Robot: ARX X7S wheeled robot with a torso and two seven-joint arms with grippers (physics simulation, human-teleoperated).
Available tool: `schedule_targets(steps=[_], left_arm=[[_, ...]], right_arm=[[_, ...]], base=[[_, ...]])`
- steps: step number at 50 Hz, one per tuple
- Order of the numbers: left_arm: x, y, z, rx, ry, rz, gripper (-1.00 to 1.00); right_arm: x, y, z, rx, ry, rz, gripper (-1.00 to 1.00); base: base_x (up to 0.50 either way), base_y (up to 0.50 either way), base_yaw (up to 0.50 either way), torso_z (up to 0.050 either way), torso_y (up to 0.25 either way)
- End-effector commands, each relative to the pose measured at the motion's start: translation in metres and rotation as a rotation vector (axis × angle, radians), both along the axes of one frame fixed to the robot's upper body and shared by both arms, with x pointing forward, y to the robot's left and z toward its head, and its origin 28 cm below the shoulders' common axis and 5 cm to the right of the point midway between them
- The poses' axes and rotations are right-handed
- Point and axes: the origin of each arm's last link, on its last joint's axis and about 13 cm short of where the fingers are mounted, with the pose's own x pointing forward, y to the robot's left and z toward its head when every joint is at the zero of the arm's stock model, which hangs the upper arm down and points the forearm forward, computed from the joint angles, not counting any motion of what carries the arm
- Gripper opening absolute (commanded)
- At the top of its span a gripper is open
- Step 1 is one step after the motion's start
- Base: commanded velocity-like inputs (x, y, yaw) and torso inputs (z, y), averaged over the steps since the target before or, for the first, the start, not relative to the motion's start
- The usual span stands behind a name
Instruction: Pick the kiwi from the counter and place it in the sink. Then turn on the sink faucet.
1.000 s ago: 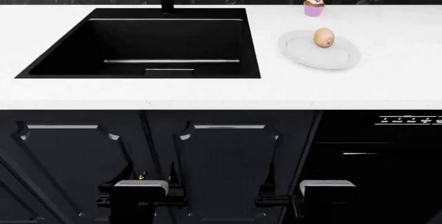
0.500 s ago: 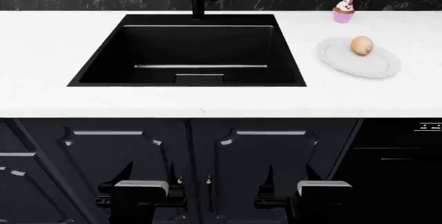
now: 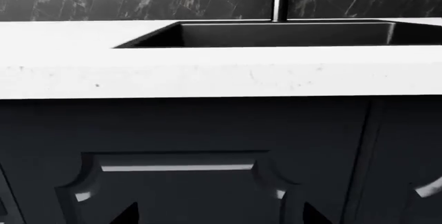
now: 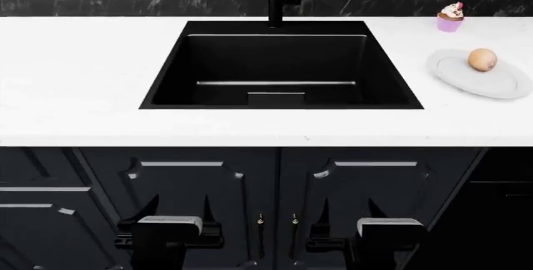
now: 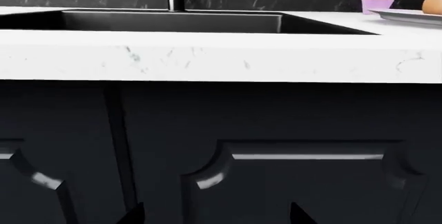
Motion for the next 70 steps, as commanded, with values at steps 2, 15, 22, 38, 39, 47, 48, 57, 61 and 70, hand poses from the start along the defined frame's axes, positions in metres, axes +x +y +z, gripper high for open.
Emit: schedule_targets(steps=[2, 15, 22, 38, 39, 47, 48, 57, 61, 70], left_arm=[[0.000, -0.002, 0.000, 0.001, 0.006, -0.003, 1.00], [-0.001, -0.002, 0.001, 0.001, 0.007, -0.009, 1.00], [-0.023, -0.008, 0.058, -0.040, 0.084, -0.047, 1.00], [-0.089, -0.005, 0.200, 0.018, 0.017, 0.005, 1.00], [-0.096, -0.004, 0.208, 0.014, 0.029, -0.043, 1.00], [-0.085, 0.007, 0.262, 0.080, 0.001, -0.029, 1.00], [-0.077, 0.009, 0.267, 0.076, 0.002, 0.003, 1.00], [-0.022, 0.039, 0.319, 0.035, -0.052, 0.233, 1.00], [-0.002, 0.055, 0.333, 0.013, -0.074, 0.333, 1.00], [0.034, 0.094, 0.331, -0.031, -0.076, 0.595, 1.00]], right_arm=[[-0.001, 0.000, 0.001, 0.003, 0.009, 0.004, 1.00], [0.000, 0.001, 0.003, 0.009, 0.017, 0.005, 1.00], [-0.016, 0.004, 0.062, -0.018, 0.014, -0.003, 1.00], [-0.084, 0.009, 0.170, 0.032, 0.052, 0.075, 1.00], [-0.086, 0.010, 0.177, 0.027, 0.055, 0.083, 1.00], [-0.076, 0.009, 0.228, -0.002, 0.028, 0.076, 1.00], [-0.067, 0.007, 0.233, -0.007, 0.027, 0.065, 1.00], [-0.013, 0.010, 0.263, -0.029, 0.037, 0.051, 1.00], [0.010, 0.008, 0.271, -0.015, 0.036, 0.036, 1.00], [0.081, 0.011, 0.259, -0.016, 0.066, -0.008, 1.00]], base=[[0.00, 0.00, 0.00, 0.050, 0.000], [0.00, 0.08, 0.00, 0.050, 0.000], [0.00, 0.00, 0.00, 0.029, 0.000], [0.00, 0.00, 0.00, 0.000, 0.000], [0.00, 0.00, 0.00, 0.000, 0.000], [0.00, 0.00, 0.00, 0.000, 0.000], [0.00, 0.00, 0.00, 0.000, 0.000], [0.00, 0.00, 0.00, 0.000, 0.000], [0.00, 0.00, 0.00, 0.000, 0.000], [0.00, 0.00, 0.00, 0.000, 0.000]])
